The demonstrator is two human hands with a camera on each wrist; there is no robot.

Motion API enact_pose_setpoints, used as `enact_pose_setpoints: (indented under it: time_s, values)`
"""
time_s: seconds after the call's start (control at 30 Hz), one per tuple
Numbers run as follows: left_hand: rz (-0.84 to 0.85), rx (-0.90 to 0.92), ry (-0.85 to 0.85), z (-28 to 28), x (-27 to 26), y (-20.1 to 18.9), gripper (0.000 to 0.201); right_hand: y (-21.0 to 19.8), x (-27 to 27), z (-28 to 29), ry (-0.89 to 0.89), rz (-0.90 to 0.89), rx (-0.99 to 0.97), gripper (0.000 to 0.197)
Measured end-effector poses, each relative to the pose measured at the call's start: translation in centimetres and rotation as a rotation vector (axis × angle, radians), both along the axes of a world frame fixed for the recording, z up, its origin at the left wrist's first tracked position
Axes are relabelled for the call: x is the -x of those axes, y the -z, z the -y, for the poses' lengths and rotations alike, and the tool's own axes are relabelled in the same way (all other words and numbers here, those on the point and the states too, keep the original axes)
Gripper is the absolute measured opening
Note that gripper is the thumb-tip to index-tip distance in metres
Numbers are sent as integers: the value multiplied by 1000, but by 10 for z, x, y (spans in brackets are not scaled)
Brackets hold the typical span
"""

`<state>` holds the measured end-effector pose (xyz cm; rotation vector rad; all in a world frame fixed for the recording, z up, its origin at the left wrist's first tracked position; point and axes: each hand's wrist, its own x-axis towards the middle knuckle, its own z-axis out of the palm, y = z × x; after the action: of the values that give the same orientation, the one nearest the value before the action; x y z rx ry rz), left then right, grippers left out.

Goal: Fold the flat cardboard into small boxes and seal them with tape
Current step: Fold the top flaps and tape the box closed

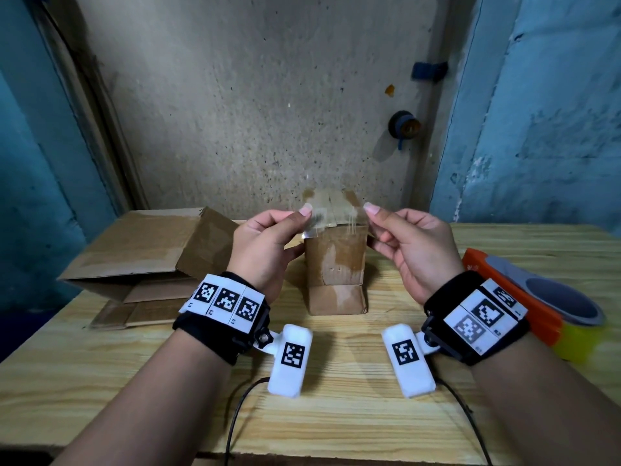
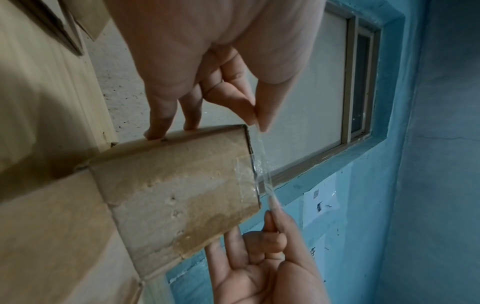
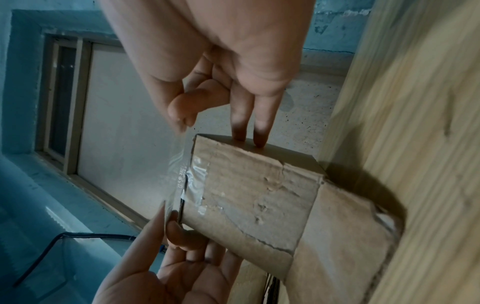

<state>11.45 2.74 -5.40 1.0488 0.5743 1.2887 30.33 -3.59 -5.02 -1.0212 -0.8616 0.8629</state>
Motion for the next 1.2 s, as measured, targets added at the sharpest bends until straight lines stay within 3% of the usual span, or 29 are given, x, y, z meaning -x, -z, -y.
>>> enact_pose_setpoints:
  time_s: [0.63, 1.2]
  values:
    - [10, 124, 53, -7, 1, 3, 23, 3, -2, -6, 81, 83, 83, 40]
    - [-29, 201, 75, -12, -1, 3, 14, 4, -2, -5, 49, 75, 113, 25]
